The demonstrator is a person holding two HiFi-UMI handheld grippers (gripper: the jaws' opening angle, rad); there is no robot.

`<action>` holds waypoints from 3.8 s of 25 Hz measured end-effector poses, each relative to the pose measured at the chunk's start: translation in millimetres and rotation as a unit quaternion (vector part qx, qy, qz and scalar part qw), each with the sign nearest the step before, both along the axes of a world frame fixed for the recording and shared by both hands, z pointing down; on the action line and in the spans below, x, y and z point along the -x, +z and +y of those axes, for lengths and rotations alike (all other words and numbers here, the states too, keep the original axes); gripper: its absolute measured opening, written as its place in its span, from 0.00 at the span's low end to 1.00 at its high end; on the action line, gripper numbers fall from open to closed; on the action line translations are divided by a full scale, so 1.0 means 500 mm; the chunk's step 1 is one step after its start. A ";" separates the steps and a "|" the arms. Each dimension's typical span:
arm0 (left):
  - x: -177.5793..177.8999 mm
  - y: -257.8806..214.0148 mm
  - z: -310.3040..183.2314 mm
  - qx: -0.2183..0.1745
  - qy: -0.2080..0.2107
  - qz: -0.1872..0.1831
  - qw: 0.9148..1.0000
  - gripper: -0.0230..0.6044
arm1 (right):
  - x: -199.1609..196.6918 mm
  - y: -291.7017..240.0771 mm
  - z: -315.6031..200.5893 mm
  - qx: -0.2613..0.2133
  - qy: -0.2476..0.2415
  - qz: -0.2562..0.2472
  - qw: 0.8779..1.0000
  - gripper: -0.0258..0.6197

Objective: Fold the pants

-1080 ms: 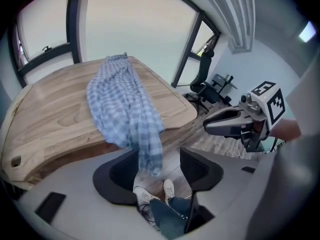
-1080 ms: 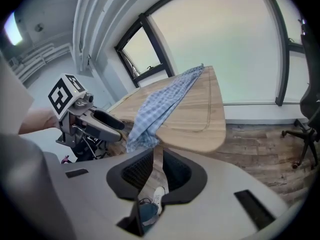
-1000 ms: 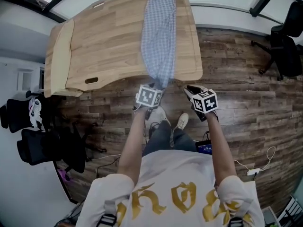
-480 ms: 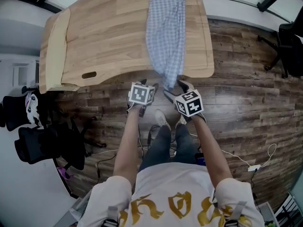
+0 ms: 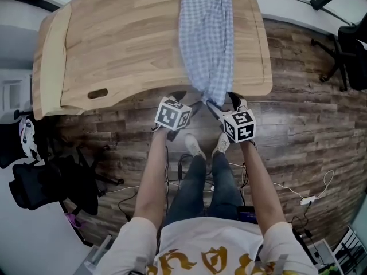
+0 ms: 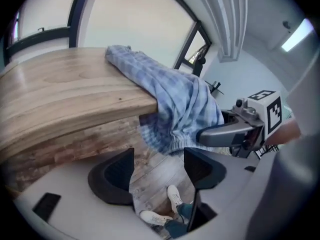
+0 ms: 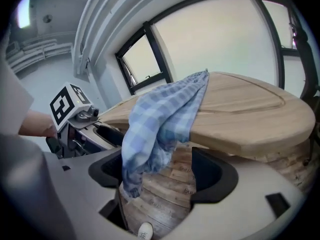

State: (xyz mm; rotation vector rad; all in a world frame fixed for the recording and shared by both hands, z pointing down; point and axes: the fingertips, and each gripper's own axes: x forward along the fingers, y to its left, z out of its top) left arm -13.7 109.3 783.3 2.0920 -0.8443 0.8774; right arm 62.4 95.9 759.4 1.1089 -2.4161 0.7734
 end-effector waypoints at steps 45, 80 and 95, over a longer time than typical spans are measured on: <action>-0.098 -0.253 0.061 -0.013 0.173 0.157 0.972 0.14 | 0.010 -0.226 0.093 -0.022 -0.062 -0.090 0.994 0.12; -0.022 -0.643 -0.135 -0.038 0.208 0.070 0.975 0.14 | 0.096 -0.613 -0.107 -0.018 -0.148 -0.036 0.988 0.12; -0.108 -0.634 -0.562 0.007 0.184 0.066 0.981 0.14 | 0.010 -0.602 -0.537 0.023 -0.191 -0.087 0.977 0.12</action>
